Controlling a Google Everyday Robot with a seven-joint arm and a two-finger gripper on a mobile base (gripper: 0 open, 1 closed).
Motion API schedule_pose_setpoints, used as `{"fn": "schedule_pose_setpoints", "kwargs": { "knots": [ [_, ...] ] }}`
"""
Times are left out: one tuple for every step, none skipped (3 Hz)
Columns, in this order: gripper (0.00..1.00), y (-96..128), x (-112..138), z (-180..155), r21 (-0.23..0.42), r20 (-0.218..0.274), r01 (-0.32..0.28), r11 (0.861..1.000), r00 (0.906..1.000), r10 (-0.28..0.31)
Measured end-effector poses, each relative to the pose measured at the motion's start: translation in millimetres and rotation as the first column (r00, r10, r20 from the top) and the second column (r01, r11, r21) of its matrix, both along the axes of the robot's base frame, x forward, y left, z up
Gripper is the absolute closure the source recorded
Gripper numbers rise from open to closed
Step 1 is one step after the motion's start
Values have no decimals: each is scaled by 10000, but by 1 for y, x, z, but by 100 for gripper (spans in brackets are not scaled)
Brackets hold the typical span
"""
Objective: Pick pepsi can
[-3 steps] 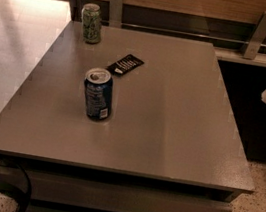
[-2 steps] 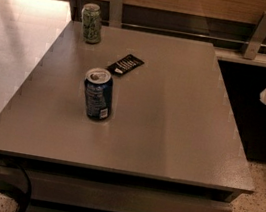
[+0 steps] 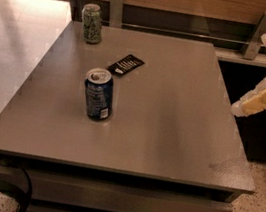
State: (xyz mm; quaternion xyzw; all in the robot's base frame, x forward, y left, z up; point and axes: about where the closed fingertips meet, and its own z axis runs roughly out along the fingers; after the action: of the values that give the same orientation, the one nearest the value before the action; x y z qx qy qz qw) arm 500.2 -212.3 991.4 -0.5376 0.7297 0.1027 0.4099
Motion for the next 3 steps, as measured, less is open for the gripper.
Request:
{"fn": "schedule_pose_setpoints", "kwargs": {
  "knots": [
    [0, 33, 11, -36, 1909, 56, -1039, 9761, 9945, 1047],
    [0, 53, 17, -52, 2788, 122, -1604, 9469, 9865, 1635],
    [0, 57, 17, -54, 2884, 147, -1661, 9430, 9855, 1690]
  ]
}}
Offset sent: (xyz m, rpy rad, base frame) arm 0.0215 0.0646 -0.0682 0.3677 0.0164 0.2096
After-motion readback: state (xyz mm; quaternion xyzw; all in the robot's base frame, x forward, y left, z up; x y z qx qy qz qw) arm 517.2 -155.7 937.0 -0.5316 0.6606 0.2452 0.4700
